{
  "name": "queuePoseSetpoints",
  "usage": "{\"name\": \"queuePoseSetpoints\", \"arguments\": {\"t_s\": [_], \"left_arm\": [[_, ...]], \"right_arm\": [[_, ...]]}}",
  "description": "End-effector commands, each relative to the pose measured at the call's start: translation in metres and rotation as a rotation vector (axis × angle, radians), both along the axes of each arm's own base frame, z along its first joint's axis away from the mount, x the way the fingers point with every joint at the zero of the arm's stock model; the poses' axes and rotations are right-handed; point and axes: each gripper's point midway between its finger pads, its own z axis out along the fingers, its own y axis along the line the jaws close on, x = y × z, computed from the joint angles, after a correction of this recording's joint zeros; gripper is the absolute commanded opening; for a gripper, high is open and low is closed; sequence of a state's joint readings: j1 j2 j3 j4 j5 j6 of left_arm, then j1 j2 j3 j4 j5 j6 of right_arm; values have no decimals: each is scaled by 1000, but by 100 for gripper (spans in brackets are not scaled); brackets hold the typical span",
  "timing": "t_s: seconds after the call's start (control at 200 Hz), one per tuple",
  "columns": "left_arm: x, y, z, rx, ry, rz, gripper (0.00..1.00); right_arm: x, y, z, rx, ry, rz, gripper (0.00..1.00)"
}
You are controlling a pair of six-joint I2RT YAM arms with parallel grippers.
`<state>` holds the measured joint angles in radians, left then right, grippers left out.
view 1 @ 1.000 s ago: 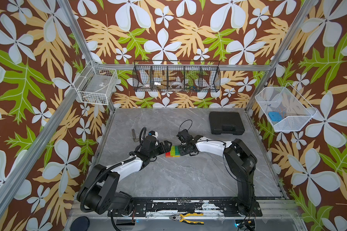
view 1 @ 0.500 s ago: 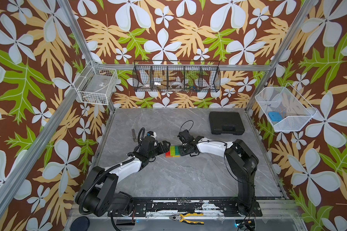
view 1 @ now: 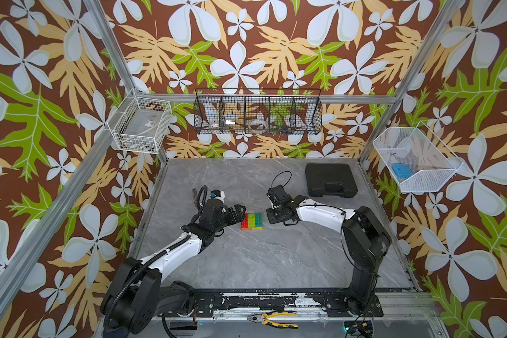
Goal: Assemble a rectangle with lego
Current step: Adjust the lego brick at the center of the board.
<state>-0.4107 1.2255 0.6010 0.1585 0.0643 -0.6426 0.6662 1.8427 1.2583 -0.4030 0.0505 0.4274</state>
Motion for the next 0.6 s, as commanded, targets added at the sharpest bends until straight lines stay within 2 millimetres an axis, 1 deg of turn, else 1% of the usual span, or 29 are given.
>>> {"name": "queuePoseSetpoints", "arguments": {"t_s": [0.0,0.085,0.13,0.225,0.26,0.325,0.37,0.415,0.42,0.43,0.44,0.511,0.596], "left_arm": [[1,21,17,96,-49,62,98],[-1,39,39,144,-109,134,97],[-4,51,55,166,-159,184,97],[-15,84,85,185,-300,333,97],[-20,95,93,188,-358,382,98],[-29,114,105,204,-444,465,100],[-33,124,111,226,-487,509,100],[-37,133,116,246,-520,556,100],[-38,135,116,248,-523,563,100],[-38,137,116,255,-527,573,100],[-39,139,117,260,-532,586,100],[-44,156,122,308,-559,675,100],[-51,175,125,388,-565,782,100]], "right_arm": [[8,-25,26,-21,-83,-43,44],[13,-52,59,-18,-190,-93,44],[15,-67,79,-21,-262,-123,44],[15,-103,119,-14,-435,-219,48],[14,-118,137,12,-509,-270,49],[11,-152,162,70,-623,-395,52],[8,-174,173,106,-694,-467,56],[7,-189,184,127,-767,-500,61],[7,-191,181,124,-768,-501,61],[7,-193,186,128,-789,-507,62],[6,-195,184,119,-799,-504,63],[5,-208,194,48,-899,-503,68],[3,-225,201,-87,-945,-516,72]]}}
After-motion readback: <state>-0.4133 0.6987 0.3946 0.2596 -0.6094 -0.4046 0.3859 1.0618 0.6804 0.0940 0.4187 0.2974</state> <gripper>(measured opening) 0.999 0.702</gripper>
